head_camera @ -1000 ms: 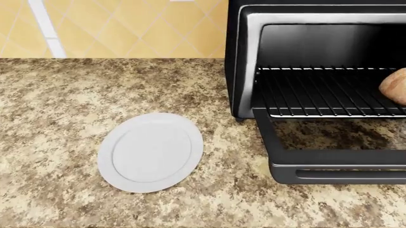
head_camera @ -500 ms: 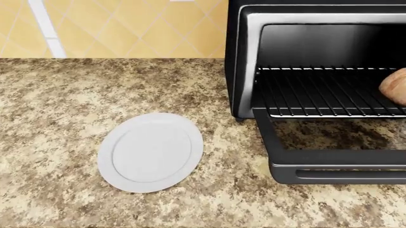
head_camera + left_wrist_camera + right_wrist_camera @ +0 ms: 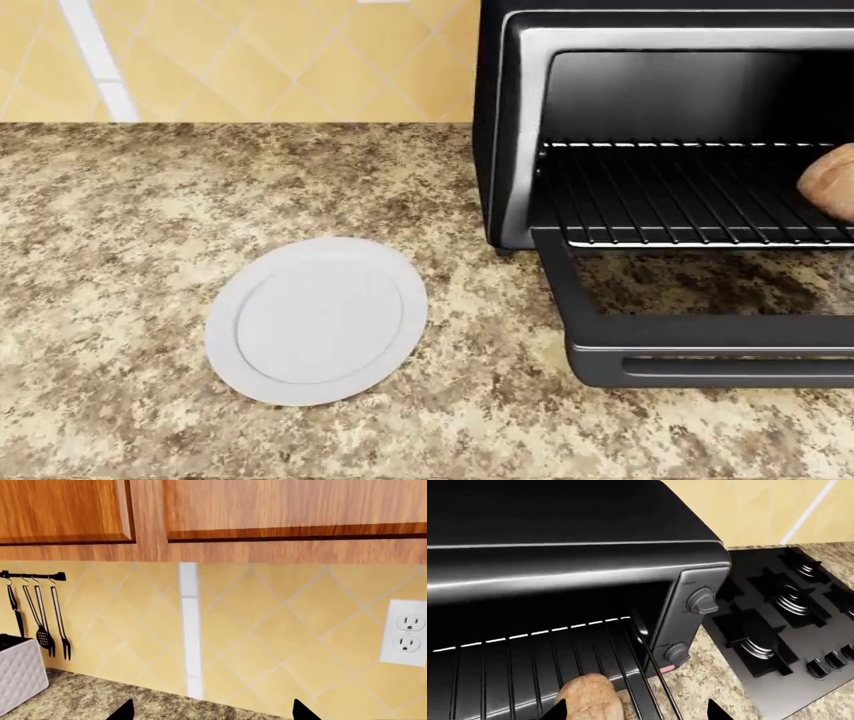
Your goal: Pick the bread from the rack and place it on the plate on the counter.
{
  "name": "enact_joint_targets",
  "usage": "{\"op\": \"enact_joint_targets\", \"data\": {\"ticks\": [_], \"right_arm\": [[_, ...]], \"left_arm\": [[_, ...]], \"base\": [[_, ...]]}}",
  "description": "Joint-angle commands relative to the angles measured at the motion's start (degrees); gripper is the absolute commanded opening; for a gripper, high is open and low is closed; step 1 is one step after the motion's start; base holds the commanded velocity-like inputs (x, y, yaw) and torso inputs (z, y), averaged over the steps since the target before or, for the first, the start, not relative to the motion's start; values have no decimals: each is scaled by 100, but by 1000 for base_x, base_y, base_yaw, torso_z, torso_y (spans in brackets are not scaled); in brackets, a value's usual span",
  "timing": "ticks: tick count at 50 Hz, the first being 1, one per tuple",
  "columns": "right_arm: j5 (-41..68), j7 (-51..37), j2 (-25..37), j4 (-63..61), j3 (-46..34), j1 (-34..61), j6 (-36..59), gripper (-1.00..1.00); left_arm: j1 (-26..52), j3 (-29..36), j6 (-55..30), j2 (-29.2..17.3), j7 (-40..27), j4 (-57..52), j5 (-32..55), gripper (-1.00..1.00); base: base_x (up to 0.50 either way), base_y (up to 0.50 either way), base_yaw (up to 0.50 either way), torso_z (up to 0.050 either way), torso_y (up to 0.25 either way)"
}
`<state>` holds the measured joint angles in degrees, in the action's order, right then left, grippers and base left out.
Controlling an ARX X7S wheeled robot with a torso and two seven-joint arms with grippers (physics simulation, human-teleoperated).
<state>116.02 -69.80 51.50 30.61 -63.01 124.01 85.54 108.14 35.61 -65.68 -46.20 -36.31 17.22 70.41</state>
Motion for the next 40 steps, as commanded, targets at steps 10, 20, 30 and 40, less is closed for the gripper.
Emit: {"op": "enact_joint_targets", "data": {"ticks": [10, 20, 30, 40], "right_arm": [[-1415, 1689, -823, 1257, -483, 411, 33, 100], [-1621, 2077, -1118, 1564, -627, 553, -1, 100], [-1844, 2485, -1276, 1633, -818, 256, -137, 100], [-1911, 2622, -1273, 1556, -993, -169, -179, 100]], "left_arm": [[-137, 27, 120, 6, 62, 67, -40, 100], [-157, 39, 120, 20, 68, 72, -35, 100], [-96, 18, 77, 5, 48, 68, -5, 100], [-145, 16, 111, -9, 56, 66, -3, 100]], "base": [[0, 0, 0, 0, 0], [0, 0, 0, 0, 0], [0, 0, 0, 0, 0], [0, 0, 0, 0, 0]]}}
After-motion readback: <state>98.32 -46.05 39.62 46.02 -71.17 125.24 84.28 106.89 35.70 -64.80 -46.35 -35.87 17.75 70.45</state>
